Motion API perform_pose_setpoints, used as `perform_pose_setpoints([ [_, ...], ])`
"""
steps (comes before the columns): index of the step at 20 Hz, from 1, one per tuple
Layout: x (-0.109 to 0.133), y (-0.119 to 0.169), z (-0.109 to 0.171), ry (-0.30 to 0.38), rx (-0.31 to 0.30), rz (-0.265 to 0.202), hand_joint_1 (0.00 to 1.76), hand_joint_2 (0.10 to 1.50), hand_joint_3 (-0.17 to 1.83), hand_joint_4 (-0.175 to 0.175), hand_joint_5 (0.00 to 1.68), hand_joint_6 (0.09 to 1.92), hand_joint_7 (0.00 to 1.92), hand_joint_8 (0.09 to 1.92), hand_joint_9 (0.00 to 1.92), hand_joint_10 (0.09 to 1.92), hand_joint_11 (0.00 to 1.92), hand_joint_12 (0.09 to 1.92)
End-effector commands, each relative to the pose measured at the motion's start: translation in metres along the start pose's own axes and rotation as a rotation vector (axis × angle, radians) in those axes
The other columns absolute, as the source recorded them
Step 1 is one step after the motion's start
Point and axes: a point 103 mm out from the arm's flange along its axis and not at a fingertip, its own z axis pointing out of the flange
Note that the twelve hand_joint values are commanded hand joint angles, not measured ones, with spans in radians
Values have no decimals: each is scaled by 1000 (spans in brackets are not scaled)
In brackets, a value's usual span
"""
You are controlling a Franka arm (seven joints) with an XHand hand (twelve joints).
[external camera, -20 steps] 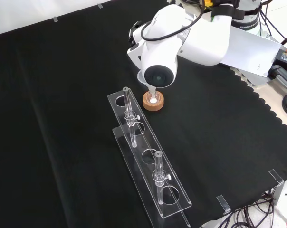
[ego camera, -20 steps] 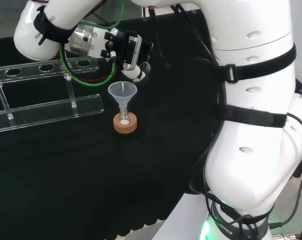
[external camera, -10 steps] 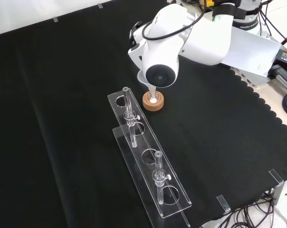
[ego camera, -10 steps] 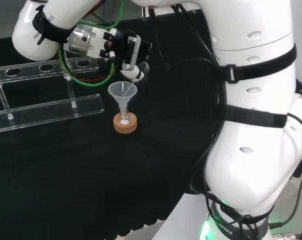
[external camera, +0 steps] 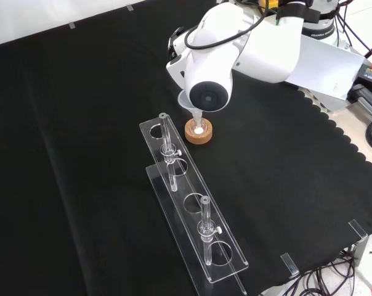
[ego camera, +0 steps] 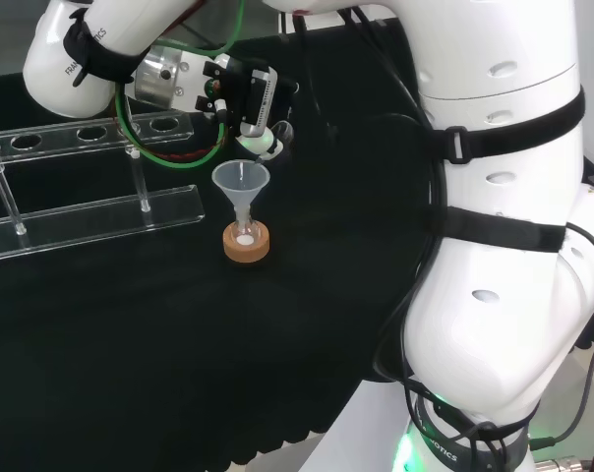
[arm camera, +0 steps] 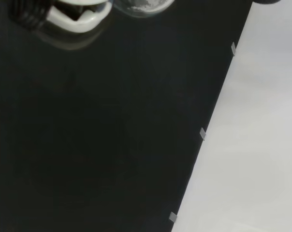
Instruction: Pour all the NaCl from the weighing funnel into the round-bottom flask.
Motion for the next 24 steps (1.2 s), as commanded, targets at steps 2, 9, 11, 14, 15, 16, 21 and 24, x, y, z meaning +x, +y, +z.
perform_pose_setpoints([
  [2,2,3,8,71,-5,-25,1116,691,599,175,1271,656,1397,288,1628,87,1526,549],
  [9,0,8,21,127,-15,-33,1116,691,599,175,1271,655,1398,287,1629,87,1526,549],
  [11,-1,9,24,143,-27,-38,1116,691,599,175,1272,655,1398,287,1629,87,1526,548],
  [14,-2,9,27,164,-56,-40,1116,690,599,175,1272,655,1399,286,1629,87,1526,548],
  [15,-2,9,28,172,-60,-41,1116,690,600,175,1272,655,1399,286,1629,87,1526,548],
  [16,-2,10,29,176,-67,-40,1116,690,599,175,1272,655,1399,286,1629,87,1526,548],
  [21,-5,11,34,230,-91,-36,1116,690,600,175,1272,654,1399,284,1628,87,1525,548],
  [24,-7,12,39,264,-100,-35,1116,690,599,175,1272,654,1399,284,1627,87,1524,547],
])
